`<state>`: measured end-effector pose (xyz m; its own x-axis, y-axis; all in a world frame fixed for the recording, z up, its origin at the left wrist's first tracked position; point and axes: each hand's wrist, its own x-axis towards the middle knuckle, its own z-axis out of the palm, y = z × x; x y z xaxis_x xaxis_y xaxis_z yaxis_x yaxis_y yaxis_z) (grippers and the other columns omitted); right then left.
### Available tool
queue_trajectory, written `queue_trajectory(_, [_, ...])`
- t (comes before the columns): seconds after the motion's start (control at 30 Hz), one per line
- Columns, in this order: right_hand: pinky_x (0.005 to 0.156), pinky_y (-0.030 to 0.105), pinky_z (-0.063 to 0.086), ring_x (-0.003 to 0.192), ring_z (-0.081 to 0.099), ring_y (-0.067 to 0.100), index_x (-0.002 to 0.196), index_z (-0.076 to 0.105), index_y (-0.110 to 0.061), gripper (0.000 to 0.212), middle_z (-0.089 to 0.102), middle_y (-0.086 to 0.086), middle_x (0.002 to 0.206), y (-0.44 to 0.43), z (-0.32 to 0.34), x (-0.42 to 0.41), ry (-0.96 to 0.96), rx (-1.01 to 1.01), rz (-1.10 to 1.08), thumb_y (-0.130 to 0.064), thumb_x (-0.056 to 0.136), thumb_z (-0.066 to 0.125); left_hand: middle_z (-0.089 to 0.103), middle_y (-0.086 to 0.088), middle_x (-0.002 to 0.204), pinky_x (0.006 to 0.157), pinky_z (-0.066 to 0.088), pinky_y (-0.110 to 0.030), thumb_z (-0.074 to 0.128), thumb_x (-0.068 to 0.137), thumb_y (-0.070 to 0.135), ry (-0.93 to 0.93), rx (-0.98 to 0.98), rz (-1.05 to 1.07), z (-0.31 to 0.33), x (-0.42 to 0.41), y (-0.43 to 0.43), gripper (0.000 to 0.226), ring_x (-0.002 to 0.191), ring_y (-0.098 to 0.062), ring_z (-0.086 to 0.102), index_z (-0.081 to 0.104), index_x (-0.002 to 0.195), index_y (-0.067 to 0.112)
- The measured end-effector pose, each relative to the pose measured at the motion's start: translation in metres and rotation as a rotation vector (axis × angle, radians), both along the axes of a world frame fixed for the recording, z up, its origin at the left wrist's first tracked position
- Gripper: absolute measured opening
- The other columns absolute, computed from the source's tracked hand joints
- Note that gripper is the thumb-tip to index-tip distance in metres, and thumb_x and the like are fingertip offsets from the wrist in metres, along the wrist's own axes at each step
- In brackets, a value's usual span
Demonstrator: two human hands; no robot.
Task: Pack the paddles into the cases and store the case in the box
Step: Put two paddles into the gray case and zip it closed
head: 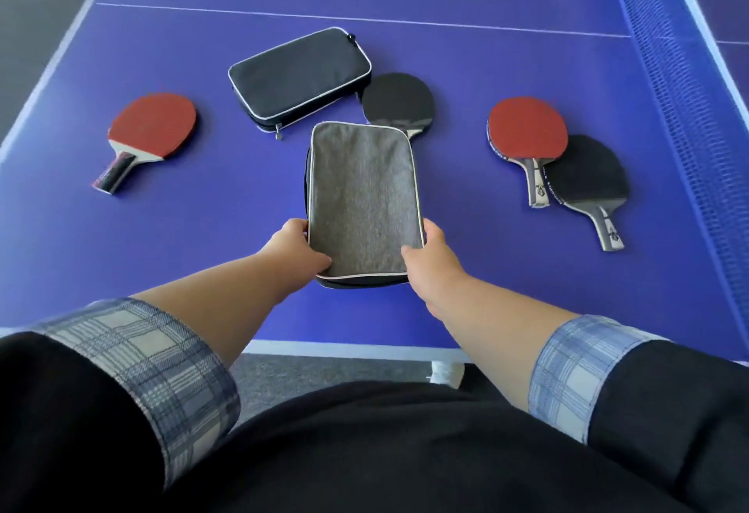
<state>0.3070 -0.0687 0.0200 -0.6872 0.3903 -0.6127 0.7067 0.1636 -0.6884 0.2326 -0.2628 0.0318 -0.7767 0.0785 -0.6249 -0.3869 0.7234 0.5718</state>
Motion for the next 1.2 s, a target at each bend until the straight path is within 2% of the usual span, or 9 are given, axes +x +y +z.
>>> queue_trajectory(0.13, [0.035, 0.013, 0.033, 0.061, 0.048, 0.01, 0.146, 0.035, -0.04, 0.054, 0.058, -0.015, 0.09, -0.016, -0.012, 0.019, 0.015, 0.051, 0.032, -0.018, 0.098, 0.045, 0.057, 0.009, 0.097, 0.065, 0.052, -0.033, 0.066, 0.083, 0.019, -0.049, -0.002, 0.002, -0.015, 0.018, -0.021, 0.058, 0.08, -0.019, 0.06, 0.04, 0.134, 0.024])
queue_trajectory(0.27, [0.053, 0.023, 0.038, 0.071, 0.052, 0.01, 0.15, 0.031, -0.038, 0.057, 0.062, -0.009, 0.103, -0.022, -0.019, 0.02, -0.057, 0.043, 0.142, -0.021, 0.099, 0.047, 0.059, 0.001, 0.101, 0.082, 0.056, -0.043, 0.068, 0.084, 0.019, -0.105, -0.026, 0.007, -0.022, 0.025, -0.035, 0.059, 0.092, -0.031, 0.066, 0.039, 0.136, 0.02])
queue_trajectory(0.43, [0.07, 0.03, 0.047, 0.085, 0.056, 0.022, 0.137, 0.05, -0.023, 0.041, 0.067, 0.007, 0.117, -0.031, -0.013, 0.016, -0.104, 0.079, 0.271, -0.019, 0.096, 0.052, 0.062, -0.006, 0.095, 0.056, 0.046, -0.028, 0.057, 0.082, 0.015, 0.02, -0.098, 0.021, -0.007, 0.027, -0.035, 0.028, 0.069, -0.023, 0.058, 0.054, 0.109, 0.016])
queue_trajectory(0.6, [0.109, 0.039, 0.039, 0.133, 0.047, 0.019, 0.151, 0.038, -0.029, 0.074, 0.049, -0.009, 0.146, -0.04, 0.027, 0.008, 0.059, 0.0, 0.179, -0.064, 0.088, 0.05, 0.063, 0.013, 0.1, 0.059, 0.051, -0.027, 0.055, 0.074, 0.032, 0.214, 0.138, 0.089, 0.031, 0.037, -0.002, 0.04, 0.076, -0.008, 0.064, 0.046, 0.114, 0.029])
queue_trajectory(0.7, [0.102, 0.042, 0.043, 0.126, 0.052, 0.016, 0.14, 0.049, -0.037, 0.08, 0.057, -0.015, 0.133, -0.042, 0.059, -0.002, 0.192, -0.161, 0.045, -0.079, 0.072, 0.047, 0.056, 0.026, 0.098, 0.058, 0.046, -0.02, 0.057, 0.074, 0.037, 0.283, 0.247, -0.081, 0.051, 0.05, 0.024, 0.048, 0.077, 0.007, 0.06, 0.043, 0.119, 0.035])
queue_trajectory(0.77, [0.089, 0.036, 0.05, 0.111, 0.062, 0.013, 0.135, 0.053, -0.035, 0.071, 0.065, -0.012, 0.12, -0.035, 0.072, -0.004, 0.237, -0.139, 0.007, -0.072, 0.074, 0.054, 0.058, 0.024, 0.099, 0.064, 0.051, -0.023, 0.059, 0.074, 0.038, 0.282, 0.366, -0.255, 0.058, 0.06, 0.04, 0.045, 0.083, 0.006, 0.061, 0.044, 0.117, 0.035])
queue_trajectory(0.87, [0.08, 0.034, 0.055, 0.099, 0.067, 0.014, 0.132, 0.055, -0.035, 0.045, 0.068, -0.011, 0.112, -0.014, 0.08, 0.003, 0.249, 0.067, -0.023, -0.036, 0.087, 0.055, 0.062, 0.007, 0.107, 0.066, 0.058, -0.037, 0.06, 0.077, 0.035, 0.271, 0.41, -0.51, 0.06, 0.068, 0.059, 0.034, 0.091, -0.016, 0.065, 0.049, 0.108, 0.029])
queue_trajectory(1.0, [0.087, 0.035, 0.054, 0.111, 0.061, 0.02, 0.149, 0.038, -0.039, 0.068, 0.059, -0.007, 0.135, 0.03, 0.076, 0.02, 0.178, 0.167, -0.139, -0.009, 0.088, 0.041, 0.039, 0.004, 0.146, 0.099, 0.043, -0.03, 0.062, 0.083, 0.046, 0.287, 0.202, -0.797, 0.045, 0.067, 0.083, 0.07, 0.129, -0.017, 0.044, 0.032, 0.145, 0.035])
queue_trajectory(1.2, [0.094, 0.042, 0.053, 0.114, 0.058, 0.028, 0.151, 0.036, -0.036, 0.07, 0.056, 0.001, 0.14, 0.088, 0.045, 0.041, 0.013, 0.157, -0.154, -0.006, 0.088, 0.039, 0.027, 0.001, 0.156, 0.106, 0.036, -0.031, 0.058, 0.089, 0.047, 0.223, -0.009, -0.925, 0.017, 0.055, 0.134, 0.073, 0.136, -0.019, 0.039, 0.022, 0.152, 0.034])
